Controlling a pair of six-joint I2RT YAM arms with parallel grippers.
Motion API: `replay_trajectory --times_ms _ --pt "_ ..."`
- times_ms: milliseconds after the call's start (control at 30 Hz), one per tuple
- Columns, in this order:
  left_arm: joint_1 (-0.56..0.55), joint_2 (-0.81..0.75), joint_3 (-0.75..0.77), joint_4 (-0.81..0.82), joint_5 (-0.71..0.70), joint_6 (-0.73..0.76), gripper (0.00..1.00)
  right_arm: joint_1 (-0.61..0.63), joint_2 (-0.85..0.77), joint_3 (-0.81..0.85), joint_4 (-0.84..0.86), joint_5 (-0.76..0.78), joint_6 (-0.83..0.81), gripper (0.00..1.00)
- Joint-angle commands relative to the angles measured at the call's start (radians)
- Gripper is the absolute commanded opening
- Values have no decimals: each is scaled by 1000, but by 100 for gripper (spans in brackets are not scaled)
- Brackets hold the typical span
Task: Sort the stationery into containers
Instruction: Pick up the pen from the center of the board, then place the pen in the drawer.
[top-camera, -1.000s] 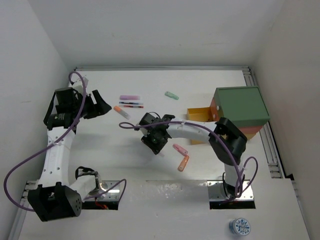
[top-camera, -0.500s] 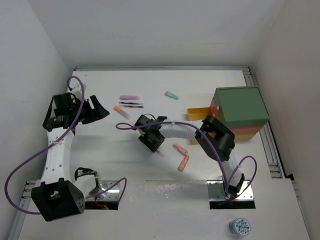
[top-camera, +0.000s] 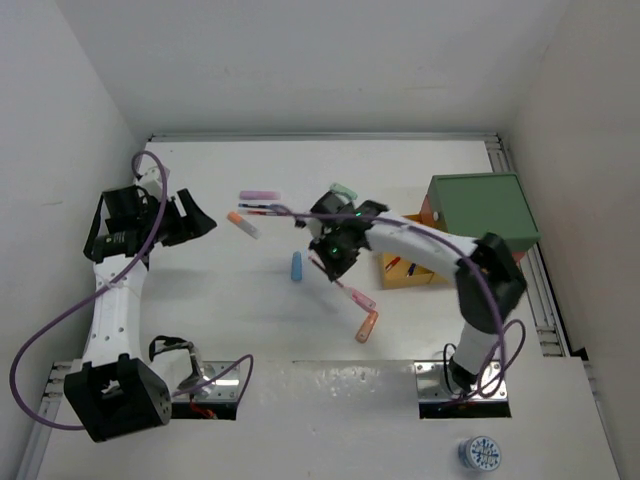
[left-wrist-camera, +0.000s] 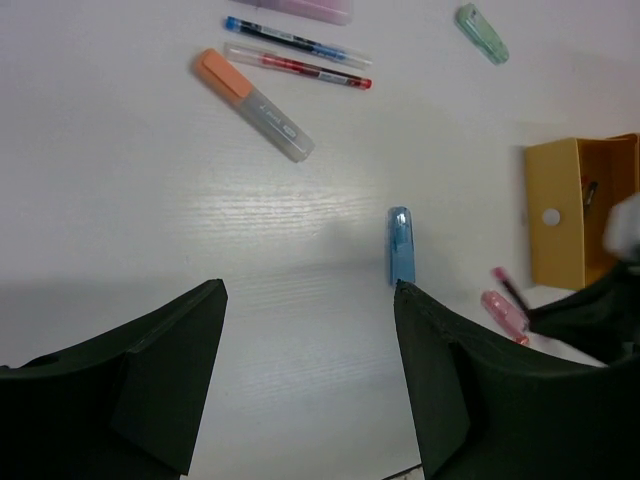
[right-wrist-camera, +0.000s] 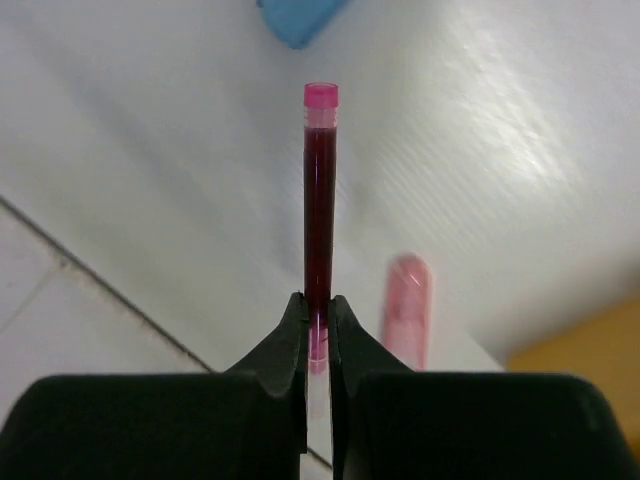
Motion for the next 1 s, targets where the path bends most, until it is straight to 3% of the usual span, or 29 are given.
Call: replay_trajectory --times_ms 0,100,233,567,867,967 --pt "6 17 29 79 16 -7 74 -100 -211 -23 -84 -64 -65 0" --pt "-25 47 30 96 10 -34 74 -267 -289 -75 -119 -68 -79 0" --pt "-63 66 9 169 -10 -86 74 -394 -355 -130 -113 33 -35 0" --pt "-191 113 53 231 -143 -103 74 -451 -314 -158 -18 297 123 0" --pt "-245 139 79 214 -216 -39 74 -502 -193 -109 11 267 226 0" --pt "-266 172 116 191 -225 42 75 -500 -167 -83 19 252 226 17"
